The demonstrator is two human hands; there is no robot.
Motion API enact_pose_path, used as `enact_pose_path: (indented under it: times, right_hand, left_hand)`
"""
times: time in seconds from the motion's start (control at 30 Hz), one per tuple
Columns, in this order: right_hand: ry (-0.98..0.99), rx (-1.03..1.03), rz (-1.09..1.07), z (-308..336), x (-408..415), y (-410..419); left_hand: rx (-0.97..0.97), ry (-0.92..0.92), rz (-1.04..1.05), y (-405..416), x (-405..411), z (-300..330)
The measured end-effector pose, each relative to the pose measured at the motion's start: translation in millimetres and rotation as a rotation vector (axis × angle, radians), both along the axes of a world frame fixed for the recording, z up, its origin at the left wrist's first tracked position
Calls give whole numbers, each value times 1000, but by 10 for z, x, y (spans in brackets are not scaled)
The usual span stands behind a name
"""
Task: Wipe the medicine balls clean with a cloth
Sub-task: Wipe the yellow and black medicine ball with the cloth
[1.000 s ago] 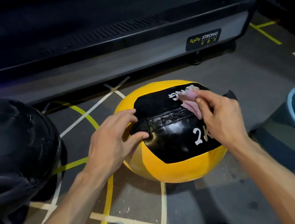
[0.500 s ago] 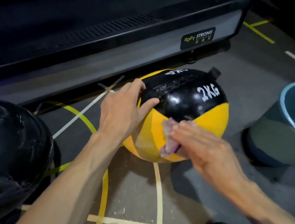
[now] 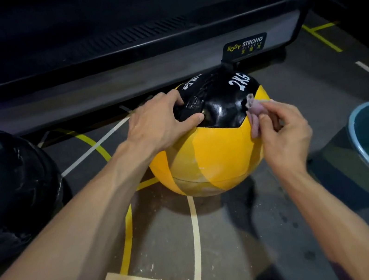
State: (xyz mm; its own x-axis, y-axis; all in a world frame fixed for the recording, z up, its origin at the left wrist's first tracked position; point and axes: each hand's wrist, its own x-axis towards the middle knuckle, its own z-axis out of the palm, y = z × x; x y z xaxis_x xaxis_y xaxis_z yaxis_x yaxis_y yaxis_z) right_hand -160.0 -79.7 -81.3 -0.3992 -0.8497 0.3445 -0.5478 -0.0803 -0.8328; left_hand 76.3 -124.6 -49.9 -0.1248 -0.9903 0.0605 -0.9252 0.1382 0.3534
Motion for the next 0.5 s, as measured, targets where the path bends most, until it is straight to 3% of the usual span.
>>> enact_pose_path:
  times: [0.1, 0.27, 0.33, 0.43, 0.5]
  right_hand:
    - [114, -99, 131, -10, 240, 142]
    - [443, -185, 632, -68, 347, 320]
    - [395, -159, 601, 43, 231, 147]
    - [382, -167, 323, 166, 256, -66]
    - [356, -189, 420, 81, 404, 1]
  left_hand:
    - [-20, 14, 11, -70, -6, 22]
    - [-35, 45, 43, -116, -22, 1]
    - [-43, 37, 58, -116, -14, -10]
    - [-46, 30, 86, -169, -74, 16]
    - [-39, 45, 108, -188, -92, 15]
